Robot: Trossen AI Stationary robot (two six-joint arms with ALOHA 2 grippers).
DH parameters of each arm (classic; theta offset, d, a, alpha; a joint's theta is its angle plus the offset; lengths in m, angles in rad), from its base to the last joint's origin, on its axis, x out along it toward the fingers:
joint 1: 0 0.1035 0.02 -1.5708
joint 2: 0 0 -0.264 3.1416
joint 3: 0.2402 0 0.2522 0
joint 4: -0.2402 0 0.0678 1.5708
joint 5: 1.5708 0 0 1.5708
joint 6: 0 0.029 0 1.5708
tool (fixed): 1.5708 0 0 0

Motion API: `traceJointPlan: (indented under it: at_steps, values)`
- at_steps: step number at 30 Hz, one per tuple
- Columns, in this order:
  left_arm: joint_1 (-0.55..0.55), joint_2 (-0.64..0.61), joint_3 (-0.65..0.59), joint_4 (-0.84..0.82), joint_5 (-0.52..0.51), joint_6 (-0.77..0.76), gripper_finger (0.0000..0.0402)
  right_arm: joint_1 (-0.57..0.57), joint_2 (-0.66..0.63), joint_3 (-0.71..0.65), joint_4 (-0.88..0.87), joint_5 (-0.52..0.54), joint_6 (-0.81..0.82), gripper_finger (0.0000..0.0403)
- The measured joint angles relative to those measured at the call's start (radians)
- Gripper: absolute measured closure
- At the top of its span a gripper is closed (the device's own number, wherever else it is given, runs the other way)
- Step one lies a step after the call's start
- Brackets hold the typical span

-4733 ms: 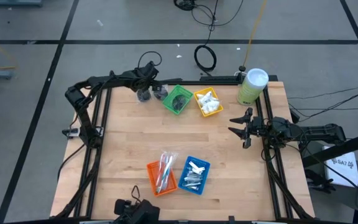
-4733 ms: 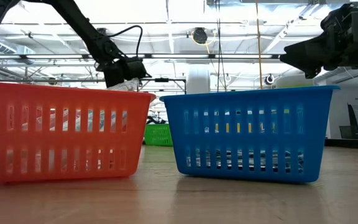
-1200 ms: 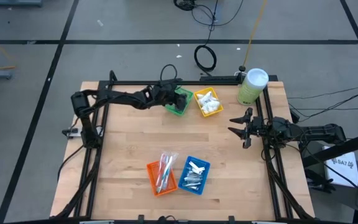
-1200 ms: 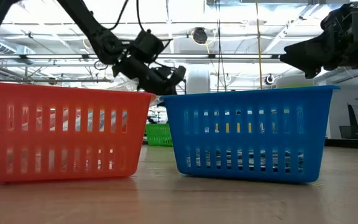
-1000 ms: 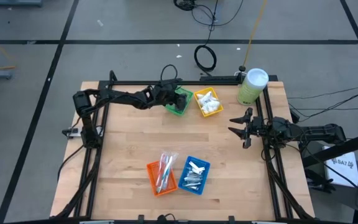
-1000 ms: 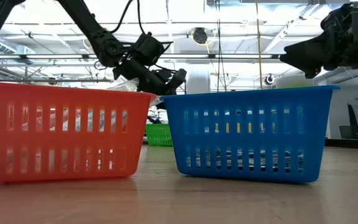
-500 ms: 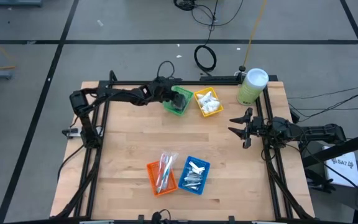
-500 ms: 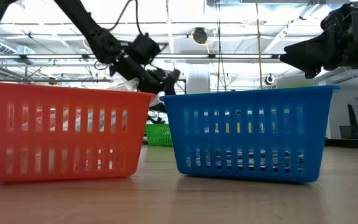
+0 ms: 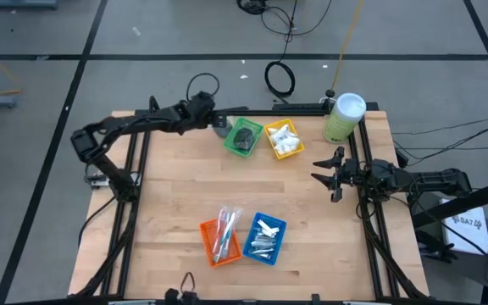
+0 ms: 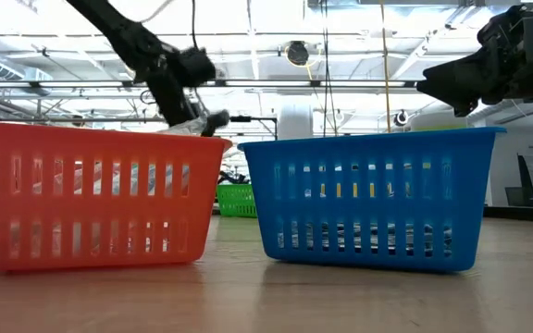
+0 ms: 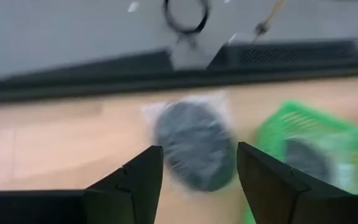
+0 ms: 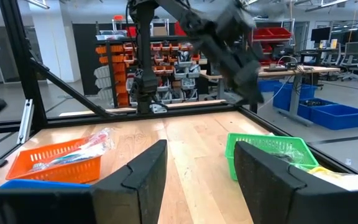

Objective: Pick & Place Travel size toiletries
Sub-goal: Put the black hairbrush into the green bin

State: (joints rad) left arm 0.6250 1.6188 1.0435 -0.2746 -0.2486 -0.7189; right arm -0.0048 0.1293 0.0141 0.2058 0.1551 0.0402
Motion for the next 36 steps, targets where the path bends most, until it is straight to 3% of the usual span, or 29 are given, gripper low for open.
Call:
traceJointPlan:
  at_steps: [6, 12, 21, 36]
  values:
    - [0.068, 0.123, -0.002, 0.033, 0.092, -0.029, 0.0203, 0.000, 0.000, 0.000, 0.000, 0.000, 0.000, 0.0229]
    - [0.103, 0.227, 0.003, 0.139, 0.118, -0.050, 0.0193, 0.000, 0.000, 0.000, 0.000, 0.000, 0.000, 0.0225]
    - [0.125, 0.227, 0.013, 0.146, 0.101, -0.062, 0.0208, 0.000, 0.000, 0.000, 0.000, 0.000, 0.000, 0.0228]
    - [0.173, 0.246, 0.012, 0.044, 0.257, -0.039, 0.0211, 0.000, 0.000, 0.000, 0.000, 0.000, 0.000, 0.0226]
